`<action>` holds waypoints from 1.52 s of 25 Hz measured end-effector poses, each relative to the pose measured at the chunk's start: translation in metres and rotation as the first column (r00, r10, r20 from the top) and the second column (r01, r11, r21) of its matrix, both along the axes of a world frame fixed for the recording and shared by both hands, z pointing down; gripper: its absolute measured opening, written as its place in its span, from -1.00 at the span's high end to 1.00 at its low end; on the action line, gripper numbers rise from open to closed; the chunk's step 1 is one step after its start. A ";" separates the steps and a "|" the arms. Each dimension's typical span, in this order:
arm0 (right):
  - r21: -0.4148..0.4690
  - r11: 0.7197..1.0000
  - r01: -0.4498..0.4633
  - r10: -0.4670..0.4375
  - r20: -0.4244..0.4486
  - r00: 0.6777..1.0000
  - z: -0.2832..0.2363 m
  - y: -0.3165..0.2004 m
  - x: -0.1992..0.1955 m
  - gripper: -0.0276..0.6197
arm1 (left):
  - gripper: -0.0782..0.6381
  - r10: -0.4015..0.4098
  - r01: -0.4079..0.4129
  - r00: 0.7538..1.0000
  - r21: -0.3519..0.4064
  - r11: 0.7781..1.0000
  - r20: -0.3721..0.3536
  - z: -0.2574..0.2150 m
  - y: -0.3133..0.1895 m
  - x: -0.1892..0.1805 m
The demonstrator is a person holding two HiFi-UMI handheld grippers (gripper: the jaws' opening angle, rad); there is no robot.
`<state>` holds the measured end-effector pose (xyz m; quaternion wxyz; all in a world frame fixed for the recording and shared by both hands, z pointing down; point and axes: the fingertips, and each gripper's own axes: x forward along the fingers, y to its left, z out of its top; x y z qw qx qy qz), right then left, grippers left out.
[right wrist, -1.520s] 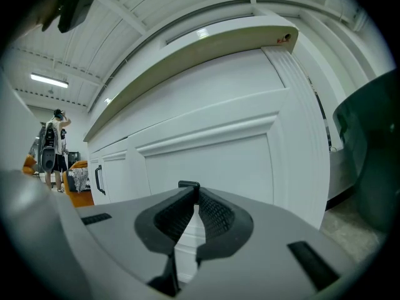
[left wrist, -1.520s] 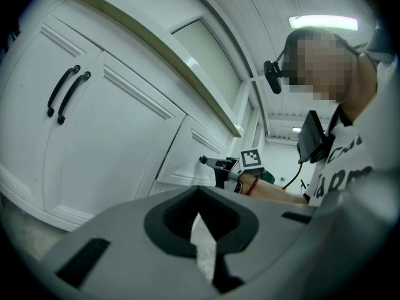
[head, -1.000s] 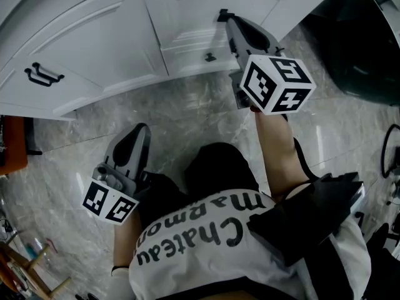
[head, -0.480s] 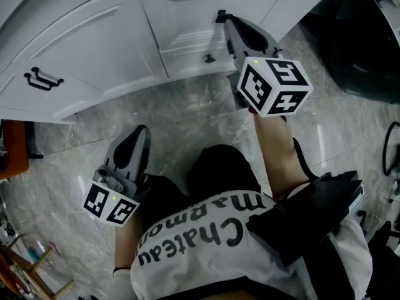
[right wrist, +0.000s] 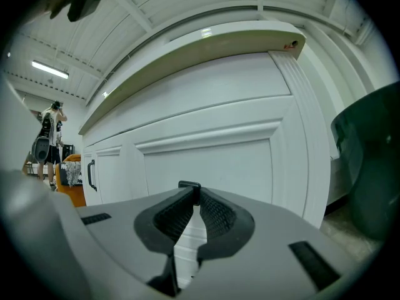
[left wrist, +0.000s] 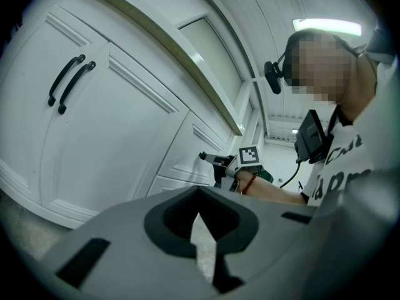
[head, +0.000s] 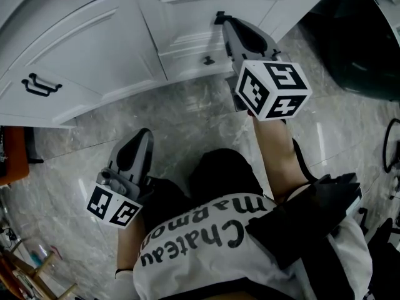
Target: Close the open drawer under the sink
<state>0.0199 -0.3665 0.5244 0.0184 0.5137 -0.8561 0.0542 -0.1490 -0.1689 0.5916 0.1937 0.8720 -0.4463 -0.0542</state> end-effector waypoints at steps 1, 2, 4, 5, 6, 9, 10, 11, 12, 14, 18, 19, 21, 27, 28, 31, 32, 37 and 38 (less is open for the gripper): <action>-0.001 1.000 0.002 -0.002 0.000 1.000 0.000 0.000 0.000 0.80 | 0.76 0.003 -0.003 1.000 -0.001 1.000 -0.002 0.001 -0.001 0.001; -0.001 1.000 0.004 -0.004 0.000 1.000 0.000 -0.001 -0.001 0.80 | 0.76 0.006 -0.006 1.000 -0.002 1.000 -0.004 0.001 -0.001 0.002; 0.001 1.000 0.003 -0.003 -0.003 1.000 0.000 -0.001 -0.001 0.80 | 0.76 0.013 -0.013 1.000 -0.003 1.000 -0.010 0.002 -0.002 0.002; 0.004 1.000 0.002 -0.002 -0.002 1.000 0.000 -0.001 -0.001 0.80 | 0.76 0.019 -0.019 1.000 -0.001 1.000 -0.016 0.001 -0.003 0.003; 0.006 1.000 0.000 0.000 0.002 1.000 0.000 0.000 -0.001 0.80 | 0.76 0.025 -0.025 0.999 0.003 1.000 -0.027 0.000 -0.003 0.004; 0.005 1.000 0.002 -0.002 0.028 1.000 -0.003 -0.001 -0.001 0.80 | 0.76 0.040 -0.039 0.996 0.012 0.999 -0.085 -0.008 -0.005 0.011; -0.001 1.000 0.009 -0.009 0.034 0.999 -0.003 -0.002 -0.002 0.80 | 0.76 0.043 -0.042 0.994 0.008 0.999 -0.098 -0.013 -0.006 0.013; -0.014 1.000 0.018 -0.017 0.039 0.999 -0.003 -0.002 -0.002 0.80 | 0.76 0.047 -0.047 0.994 0.000 0.999 -0.098 -0.019 -0.006 0.016; -0.033 0.999 0.026 -0.025 0.044 0.999 -0.003 -0.002 -0.002 0.80 | 0.76 0.049 -0.050 0.995 -0.010 0.999 -0.085 -0.027 -0.005 0.019; -0.080 0.996 0.031 -0.027 0.056 0.998 -0.001 0.001 0.000 0.80 | 0.76 0.049 -0.051 0.998 -0.033 0.998 -0.047 -0.045 -0.001 0.025; -0.150 0.989 -0.004 0.012 0.051 0.999 0.000 0.000 0.001 0.80 | 0.76 0.026 -0.029 0.998 -0.060 0.998 -0.052 -0.091 0.009 0.025; -0.171 0.985 -0.018 0.024 0.034 0.999 -0.001 0.001 0.003 0.80 | 0.76 0.019 -0.023 0.998 -0.066 0.998 -0.059 -0.104 0.013 0.024; -0.208 0.977 -0.045 0.042 -0.018 0.999 -0.006 0.007 0.006 0.81 | 0.76 0.005 -0.010 0.998 -0.075 0.997 -0.063 -0.132 0.022 0.024; -0.293 0.956 0.007 -0.015 -0.025 1.000 -0.060 0.053 -0.005 0.83 | 0.76 -0.017 0.012 0.998 -0.076 0.997 -0.063 -0.214 0.037 0.027; -0.305 0.952 0.021 -0.023 -0.003 1.000 -0.073 0.063 -0.005 0.84 | 0.76 -0.017 0.013 0.998 -0.073 0.997 -0.062 -0.230 0.038 0.028; -0.335 0.940 0.063 -0.049 0.050 0.998 -0.115 0.093 -0.004 0.84 | 0.76 -0.018 0.015 0.998 -0.052 0.999 -0.063 -0.283 0.044 0.035; -0.338 0.938 0.073 -0.056 0.060 0.997 -0.130 0.102 -0.002 0.84 | 0.76 -0.016 0.013 0.998 -0.041 0.999 -0.061 -0.301 0.047 0.038; -0.328 0.937 0.117 -0.078 0.130 0.988 -0.214 0.144 0.005 0.85 | 0.76 0.009 -0.009 1.000 0.010 1.000 -0.029 -0.387 0.066 0.051; -0.319 0.939 0.128 -0.085 0.146 0.986 -0.232 0.152 0.006 0.85 | 0.76 0.012 -0.012 1.000 0.028 1.000 -0.027 -0.405 0.069 0.053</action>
